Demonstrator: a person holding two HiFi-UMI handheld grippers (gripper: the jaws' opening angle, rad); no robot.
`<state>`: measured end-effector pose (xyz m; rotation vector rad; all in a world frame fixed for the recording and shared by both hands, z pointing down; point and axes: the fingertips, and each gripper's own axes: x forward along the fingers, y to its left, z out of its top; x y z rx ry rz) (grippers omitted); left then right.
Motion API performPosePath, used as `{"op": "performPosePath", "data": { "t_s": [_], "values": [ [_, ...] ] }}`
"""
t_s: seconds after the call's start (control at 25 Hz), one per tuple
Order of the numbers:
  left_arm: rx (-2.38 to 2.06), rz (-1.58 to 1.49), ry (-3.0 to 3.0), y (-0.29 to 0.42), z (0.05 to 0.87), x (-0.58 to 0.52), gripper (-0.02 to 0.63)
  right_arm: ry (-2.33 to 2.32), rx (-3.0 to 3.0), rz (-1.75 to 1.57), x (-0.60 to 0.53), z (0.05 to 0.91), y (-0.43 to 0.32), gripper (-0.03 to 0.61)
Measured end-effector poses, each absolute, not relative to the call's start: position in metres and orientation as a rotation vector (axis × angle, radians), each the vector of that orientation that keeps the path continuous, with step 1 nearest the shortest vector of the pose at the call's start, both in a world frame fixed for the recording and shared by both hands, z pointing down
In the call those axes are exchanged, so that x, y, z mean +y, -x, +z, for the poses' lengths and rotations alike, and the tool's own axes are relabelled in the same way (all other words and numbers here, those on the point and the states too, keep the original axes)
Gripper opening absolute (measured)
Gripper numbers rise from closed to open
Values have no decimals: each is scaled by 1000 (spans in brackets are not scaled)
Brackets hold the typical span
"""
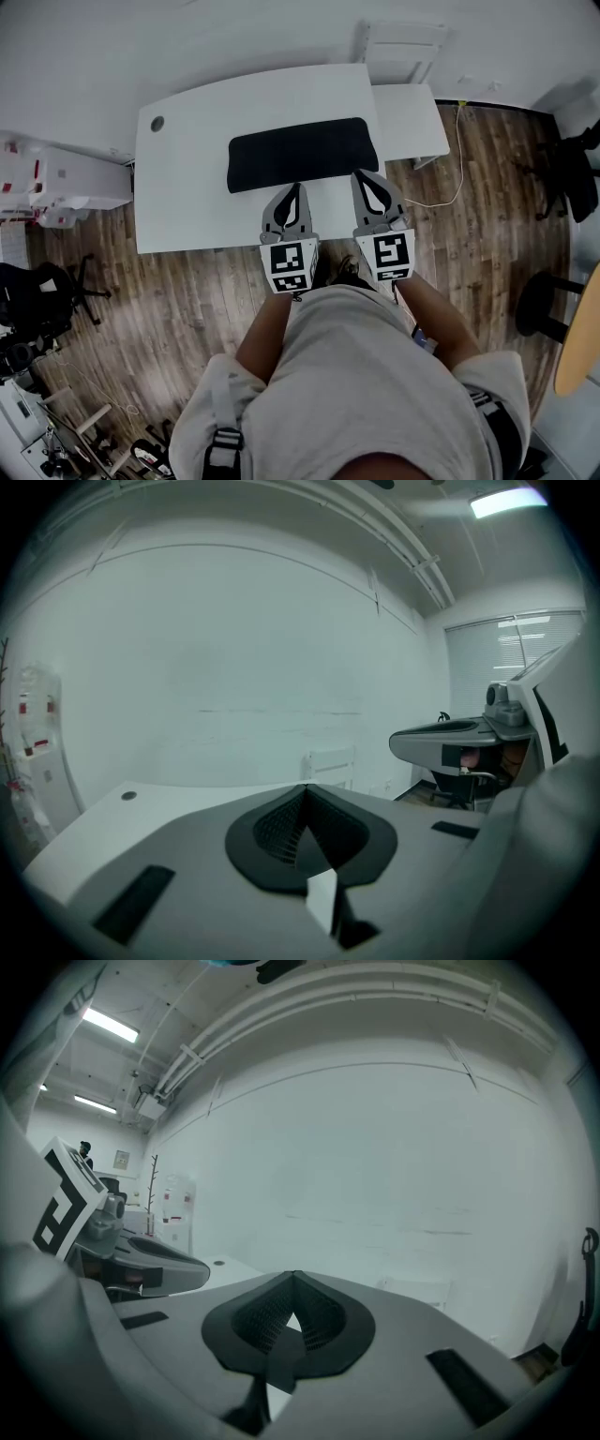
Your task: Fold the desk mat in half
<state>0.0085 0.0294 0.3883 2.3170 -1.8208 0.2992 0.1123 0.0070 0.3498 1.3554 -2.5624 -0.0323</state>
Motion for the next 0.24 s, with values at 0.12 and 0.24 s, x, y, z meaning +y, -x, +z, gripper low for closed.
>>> {"op": "performPosePath", "data": {
  "t_s": [0.12, 0.24],
  "values": [
    [-1814, 301, -2330, -9, 384, 31, 11, -1352, -2570, -23, 10, 348, -109, 38],
    [-1794, 316, -2330, -8, 386, 35, 12, -1348, -2569, -6, 14, 350, -105, 38]
  ]
}}
